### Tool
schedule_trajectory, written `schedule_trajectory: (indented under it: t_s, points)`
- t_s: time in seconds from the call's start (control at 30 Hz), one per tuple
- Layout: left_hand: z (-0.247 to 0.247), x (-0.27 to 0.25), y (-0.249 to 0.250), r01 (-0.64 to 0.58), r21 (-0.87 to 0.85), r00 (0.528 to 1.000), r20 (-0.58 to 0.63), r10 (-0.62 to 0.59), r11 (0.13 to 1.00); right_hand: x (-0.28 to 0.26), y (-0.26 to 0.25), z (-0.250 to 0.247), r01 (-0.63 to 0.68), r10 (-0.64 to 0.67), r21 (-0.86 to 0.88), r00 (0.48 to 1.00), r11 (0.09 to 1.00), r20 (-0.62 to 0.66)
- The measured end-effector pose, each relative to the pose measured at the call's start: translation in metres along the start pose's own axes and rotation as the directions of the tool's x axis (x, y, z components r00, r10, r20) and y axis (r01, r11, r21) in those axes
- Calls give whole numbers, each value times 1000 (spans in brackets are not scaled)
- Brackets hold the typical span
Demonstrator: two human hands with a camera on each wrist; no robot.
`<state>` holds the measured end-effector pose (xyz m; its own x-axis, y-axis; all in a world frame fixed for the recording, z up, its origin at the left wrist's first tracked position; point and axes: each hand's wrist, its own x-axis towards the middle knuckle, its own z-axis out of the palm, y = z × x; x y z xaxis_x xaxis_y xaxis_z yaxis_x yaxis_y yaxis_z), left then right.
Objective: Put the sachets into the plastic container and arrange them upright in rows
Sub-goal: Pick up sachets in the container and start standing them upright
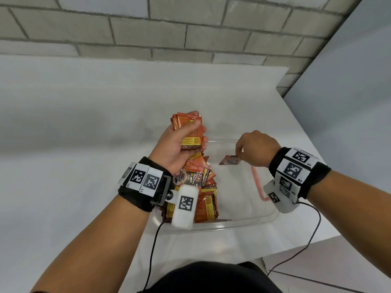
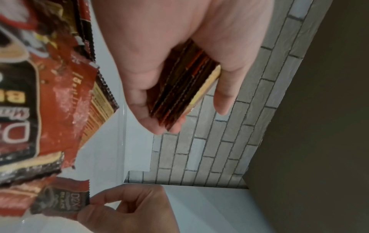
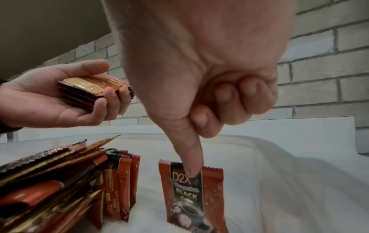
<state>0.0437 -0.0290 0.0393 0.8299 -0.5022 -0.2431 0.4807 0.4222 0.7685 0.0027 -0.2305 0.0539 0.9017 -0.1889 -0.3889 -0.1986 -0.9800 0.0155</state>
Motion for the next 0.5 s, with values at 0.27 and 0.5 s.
schedule_trajectory:
  t_s: [0.27, 0.5]
  points:
    - [0, 2, -1, 23, 12, 1000, 11, -23, 1000, 4, 0, -2, -18, 17, 31, 1000, 999, 26]
    - [0, 4, -1, 23, 24, 1000, 9, -23, 999, 9, 2, -3, -26, 24, 26, 999, 999, 42]
